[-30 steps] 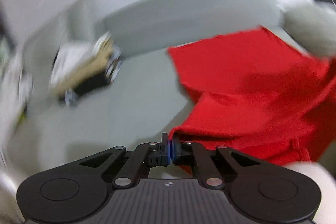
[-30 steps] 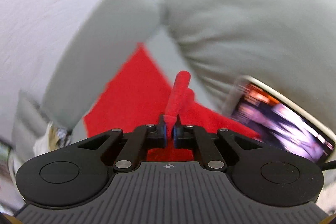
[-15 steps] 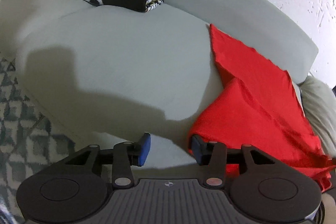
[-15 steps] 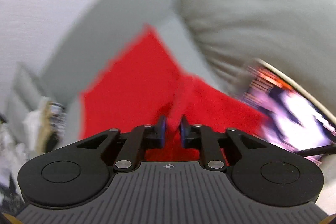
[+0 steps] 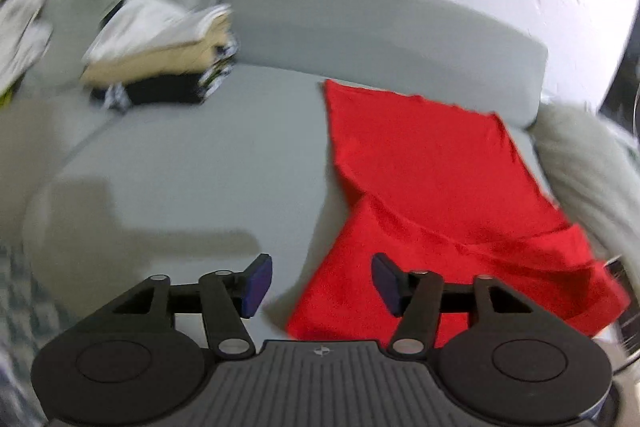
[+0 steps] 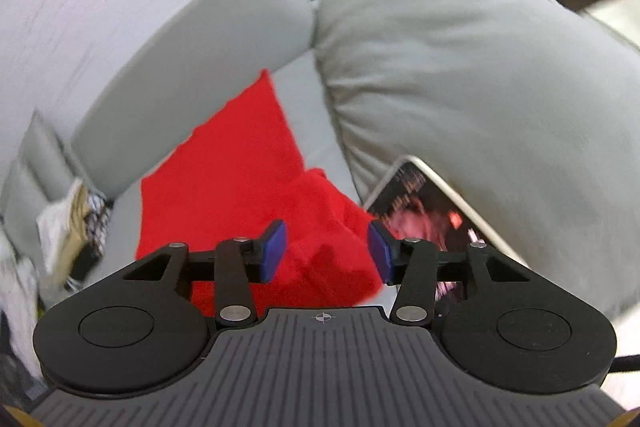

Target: Fold clothes

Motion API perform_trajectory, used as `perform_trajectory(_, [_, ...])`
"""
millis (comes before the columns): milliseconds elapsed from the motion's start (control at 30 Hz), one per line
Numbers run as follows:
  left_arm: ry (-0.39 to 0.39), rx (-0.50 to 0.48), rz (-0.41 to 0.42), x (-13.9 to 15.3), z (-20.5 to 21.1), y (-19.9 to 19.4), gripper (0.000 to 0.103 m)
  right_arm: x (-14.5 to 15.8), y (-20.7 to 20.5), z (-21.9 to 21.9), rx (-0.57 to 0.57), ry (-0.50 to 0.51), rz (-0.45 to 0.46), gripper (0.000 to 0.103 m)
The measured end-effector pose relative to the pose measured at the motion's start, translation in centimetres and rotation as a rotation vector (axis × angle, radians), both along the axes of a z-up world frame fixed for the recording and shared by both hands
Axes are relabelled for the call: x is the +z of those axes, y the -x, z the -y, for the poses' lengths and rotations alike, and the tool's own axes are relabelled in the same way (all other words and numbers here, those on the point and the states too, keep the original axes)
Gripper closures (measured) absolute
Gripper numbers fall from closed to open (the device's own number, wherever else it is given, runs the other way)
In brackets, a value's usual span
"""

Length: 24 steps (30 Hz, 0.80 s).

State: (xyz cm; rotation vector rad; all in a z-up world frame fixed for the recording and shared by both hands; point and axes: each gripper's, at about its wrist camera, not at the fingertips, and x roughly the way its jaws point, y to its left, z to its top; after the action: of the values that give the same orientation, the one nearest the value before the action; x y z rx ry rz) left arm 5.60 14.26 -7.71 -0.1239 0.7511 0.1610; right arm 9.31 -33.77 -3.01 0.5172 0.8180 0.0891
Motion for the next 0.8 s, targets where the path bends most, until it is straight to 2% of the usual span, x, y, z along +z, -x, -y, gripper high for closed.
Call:
perform_trajectory(67, [-0.017,-0.009,-0.036,-0.7,0.7,-2.4,0.046,-0.9,-1.7,-0.4,0.019,0.023,-0.006,0.055])
perform_trajectory(133, [-0.021,-0.028,-0.067,-1.3,1.1,-4.5,0.047,-2.2,-3.1,-0.4,0.004,-0.001,-0.031,0.057])
perform_trajectory(367, [-0.057,-0.194,-0.099,-2.8,3.2,-8.3,0.047,-4.5,-4.7,-0.6,0.025,-0.043,-0.056,0.058])
perform_trajectory(533, [-0.008,-0.228,-0.131,-4.2,3.5,-11.0,0.052,-5.4,-5.8,-0.3,0.027,-0.072,-0.077,0.058])
perform_trajectory(600, [0.003,-0.236,-0.127,-4.5,3.7,-11.6,0.064,-5.5,-6.0,-0.2,0.026,-0.079,-0.080,0.058])
perform_trajectory(667, [0.013,-0.216,-0.127,-4.8,3.6,-12.1,0.100,-5.7,-6.5,-0.4,0.044,-0.070,-0.086,0.058])
perform_trajectory(733, [0.029,-0.188,-0.124,-5.1,3.3,-12.3,0.103,-5.8,-6.9,-1.0,0.081,-0.042,-0.086,0.059])
perform_trajectory(800, [0.029,-0.166,-0.114,-5.3,3.0,-12.1,0.103,-5.9,-7.4,-1.9,0.133,0.005,-0.100,0.067])
